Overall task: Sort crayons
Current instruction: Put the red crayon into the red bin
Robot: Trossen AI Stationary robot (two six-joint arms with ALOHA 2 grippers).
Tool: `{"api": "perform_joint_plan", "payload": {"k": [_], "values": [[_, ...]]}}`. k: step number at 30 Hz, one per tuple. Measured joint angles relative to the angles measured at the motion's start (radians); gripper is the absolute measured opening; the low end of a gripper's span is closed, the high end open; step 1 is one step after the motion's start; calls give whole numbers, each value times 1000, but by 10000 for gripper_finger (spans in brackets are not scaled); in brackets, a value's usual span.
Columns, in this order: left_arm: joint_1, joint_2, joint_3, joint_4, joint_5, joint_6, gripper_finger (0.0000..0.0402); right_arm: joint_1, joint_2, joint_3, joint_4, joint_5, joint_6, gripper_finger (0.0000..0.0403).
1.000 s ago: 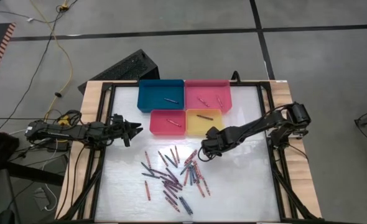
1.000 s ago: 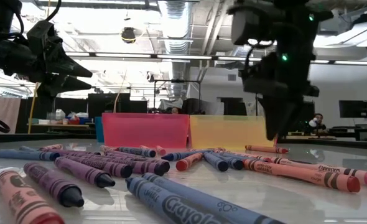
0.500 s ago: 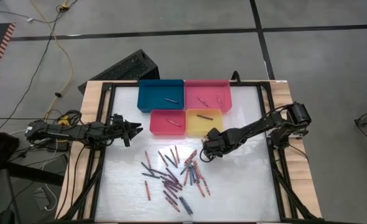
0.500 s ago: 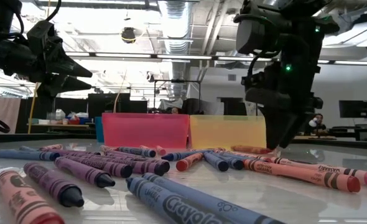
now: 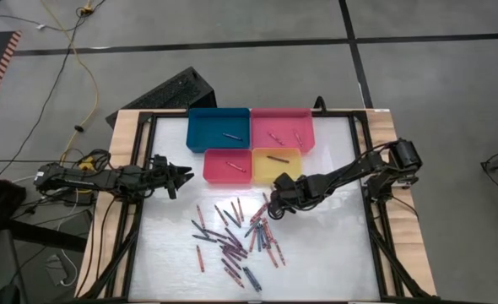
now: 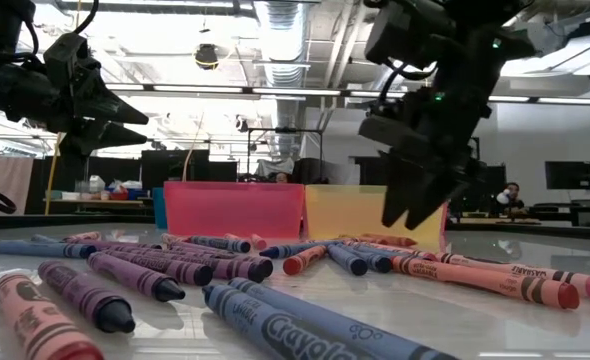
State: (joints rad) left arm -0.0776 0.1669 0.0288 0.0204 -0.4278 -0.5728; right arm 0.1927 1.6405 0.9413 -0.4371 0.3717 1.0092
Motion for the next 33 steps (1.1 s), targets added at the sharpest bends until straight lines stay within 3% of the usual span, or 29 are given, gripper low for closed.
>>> {"api": "perform_joint_plan", "payload": {"k": [13,33], "values": [[0,4,0,0,1,0,160,42,0,-14,61,106,4,189],[0,22,0,0,2,-12,160,63,114,-8,153,131,-14,188]]}}
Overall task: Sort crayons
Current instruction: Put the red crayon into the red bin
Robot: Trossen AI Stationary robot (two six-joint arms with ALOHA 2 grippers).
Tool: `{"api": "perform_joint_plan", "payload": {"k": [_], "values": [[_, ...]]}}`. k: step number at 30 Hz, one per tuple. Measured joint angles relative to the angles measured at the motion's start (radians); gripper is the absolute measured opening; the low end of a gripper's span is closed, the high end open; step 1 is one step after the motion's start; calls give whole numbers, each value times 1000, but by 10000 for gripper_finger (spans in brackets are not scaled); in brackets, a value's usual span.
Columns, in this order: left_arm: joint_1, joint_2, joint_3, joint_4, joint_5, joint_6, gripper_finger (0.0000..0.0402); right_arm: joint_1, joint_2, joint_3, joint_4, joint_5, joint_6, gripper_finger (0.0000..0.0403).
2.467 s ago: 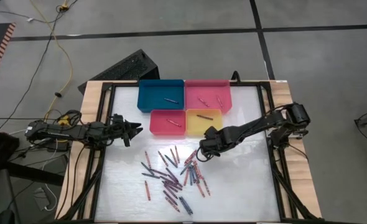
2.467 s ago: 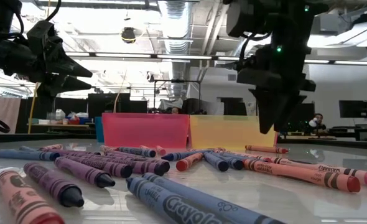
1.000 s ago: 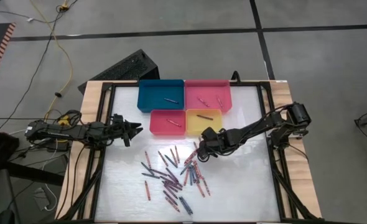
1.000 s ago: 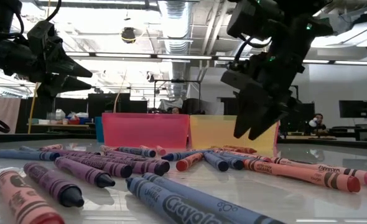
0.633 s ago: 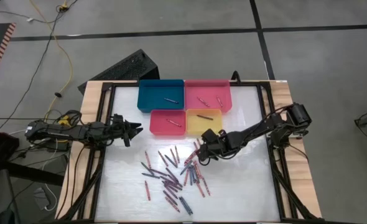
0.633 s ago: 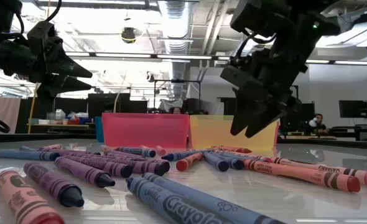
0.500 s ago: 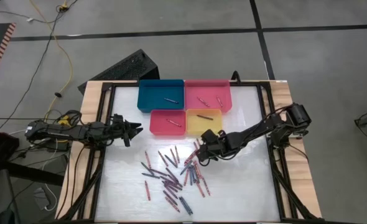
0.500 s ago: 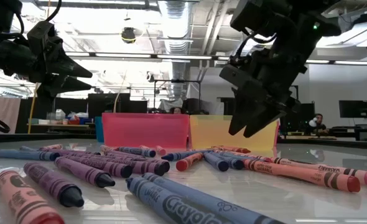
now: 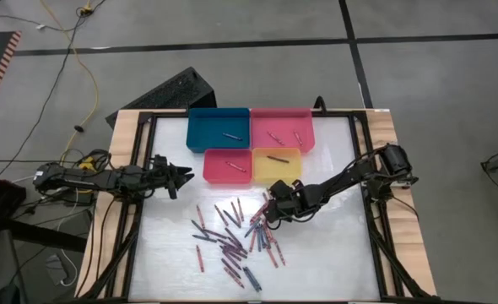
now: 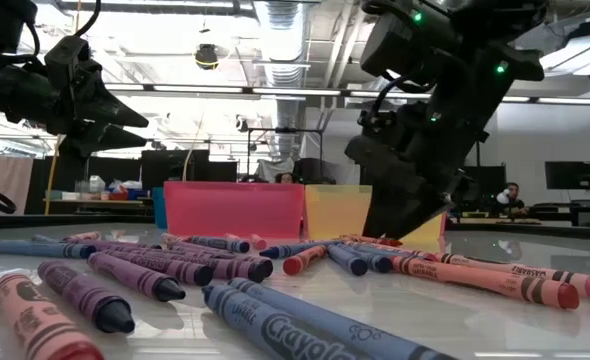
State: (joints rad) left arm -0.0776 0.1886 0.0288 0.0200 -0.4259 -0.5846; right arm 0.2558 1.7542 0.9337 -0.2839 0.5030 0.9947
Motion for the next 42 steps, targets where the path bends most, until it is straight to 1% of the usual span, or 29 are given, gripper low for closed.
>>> {"api": "perform_joint_plan", "payload": {"k": [4,13,22,27,34,38,42], "values": [[0,6,0,0,-2,-3,160,-1,-3,0,-12,-3,13,169],[0,6,0,0,-2,-3,160,-3,1,0,-30,-6,28,78],[0,6,0,0,-3,-3,160,-1,-3,5,-27,-17,45,7],[0,6,0,0,-4,5,160,-1,0,47,-32,-50,22,5],[0,6,0,0,-3,8,160,-1,0,171,-108,-32,-77,3],[0,6,0,1,0,8,160,-5,0,258,-148,28,-169,3],[0,6,0,2,40,39,160,-35,0,322,-119,111,-290,2]]}}
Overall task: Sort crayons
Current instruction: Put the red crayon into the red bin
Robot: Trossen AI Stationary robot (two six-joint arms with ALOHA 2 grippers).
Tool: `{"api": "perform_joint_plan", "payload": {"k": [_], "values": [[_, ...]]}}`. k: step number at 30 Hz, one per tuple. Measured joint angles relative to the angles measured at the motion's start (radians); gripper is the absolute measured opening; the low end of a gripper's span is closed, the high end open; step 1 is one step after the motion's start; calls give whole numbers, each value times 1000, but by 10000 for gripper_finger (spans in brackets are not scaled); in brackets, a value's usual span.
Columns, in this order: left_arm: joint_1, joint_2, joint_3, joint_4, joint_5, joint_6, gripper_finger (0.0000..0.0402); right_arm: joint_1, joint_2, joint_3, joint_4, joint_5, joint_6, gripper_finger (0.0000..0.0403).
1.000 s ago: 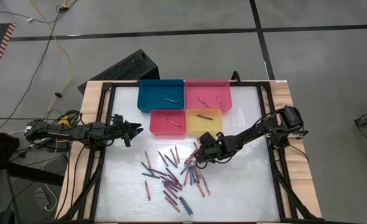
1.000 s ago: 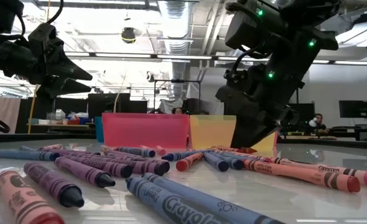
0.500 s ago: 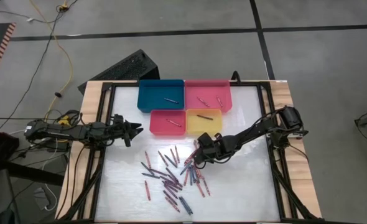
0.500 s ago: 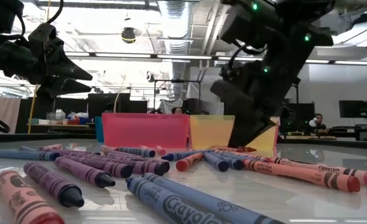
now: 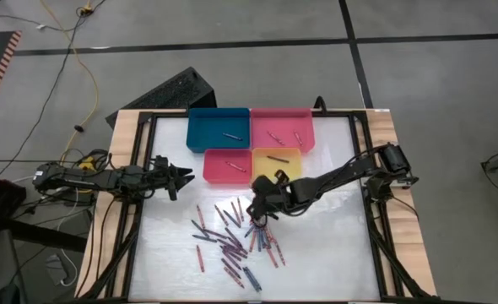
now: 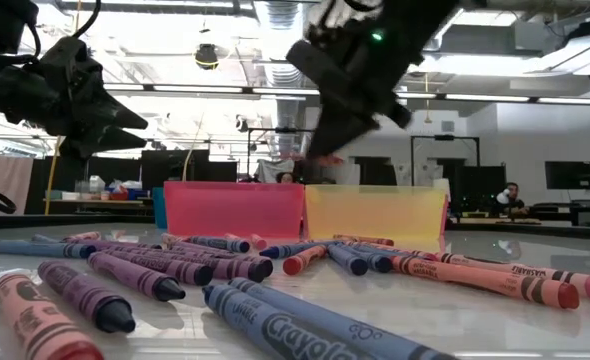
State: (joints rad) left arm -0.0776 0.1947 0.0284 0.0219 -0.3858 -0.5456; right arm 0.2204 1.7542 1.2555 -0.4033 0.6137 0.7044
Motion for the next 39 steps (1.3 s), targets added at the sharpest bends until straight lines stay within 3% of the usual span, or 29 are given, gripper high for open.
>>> {"api": "perform_joint_plan", "payload": {"k": [8,15,22,32,39], "values": [[0,0,-2,32,155,36,160,-133,16,11,243,-1,-226,2],[0,1,-2,25,123,52,160,-229,108,11,423,-187,-337,4],[0,1,-2,1,107,36,160,-263,151,10,423,-230,-341,13],[0,1,1,-7,66,28,160,-269,150,10,411,-246,-347,66],[0,1,1,-7,63,33,160,-256,110,10,408,-253,-349,72]]}}
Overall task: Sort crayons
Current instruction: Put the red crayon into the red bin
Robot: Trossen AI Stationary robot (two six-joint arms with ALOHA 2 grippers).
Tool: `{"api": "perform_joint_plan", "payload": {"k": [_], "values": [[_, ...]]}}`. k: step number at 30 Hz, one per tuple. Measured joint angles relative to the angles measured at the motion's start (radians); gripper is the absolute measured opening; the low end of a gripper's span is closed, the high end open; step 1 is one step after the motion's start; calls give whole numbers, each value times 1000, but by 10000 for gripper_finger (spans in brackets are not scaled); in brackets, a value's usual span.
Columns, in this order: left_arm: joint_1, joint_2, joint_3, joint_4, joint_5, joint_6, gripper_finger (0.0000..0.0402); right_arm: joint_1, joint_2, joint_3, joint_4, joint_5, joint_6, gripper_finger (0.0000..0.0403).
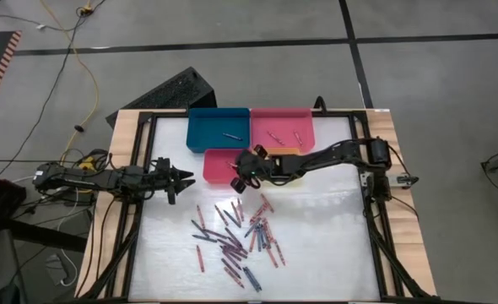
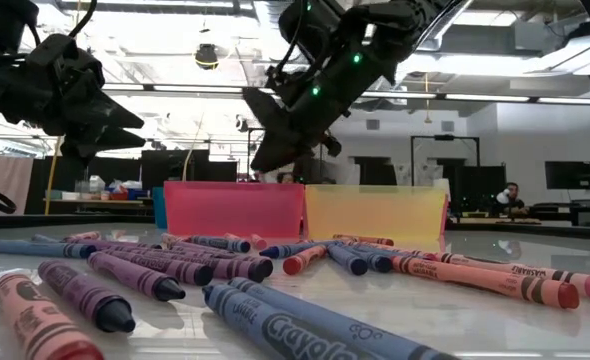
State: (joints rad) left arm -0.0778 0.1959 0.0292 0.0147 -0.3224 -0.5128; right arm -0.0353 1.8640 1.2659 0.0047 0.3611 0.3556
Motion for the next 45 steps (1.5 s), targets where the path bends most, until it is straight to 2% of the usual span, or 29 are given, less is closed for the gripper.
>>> {"api": "perform_joint_plan", "payload": {"k": [6,13,17,20,25,32,45], "values": [[0,0,0,-2,39,-32,160,58,-82,1,-62,-16,2,72],[-1,0,0,0,338,34,160,165,-166,1,-264,-17,71,72],[-2,5,10,-6,387,66,160,219,-176,1,-318,-15,110,72],[-18,27,35,-5,387,129,160,247,-176,1,-340,-14,115,72],[-57,124,112,-17,325,243,160,272,-176,1,-350,-11,116,72],[-115,336,223,-95,316,405,160,287,-176,1,-371,-10,118,72],[-172,756,350,-96,314,765,160,291,-176,1,-375,-7,127,72]]}}
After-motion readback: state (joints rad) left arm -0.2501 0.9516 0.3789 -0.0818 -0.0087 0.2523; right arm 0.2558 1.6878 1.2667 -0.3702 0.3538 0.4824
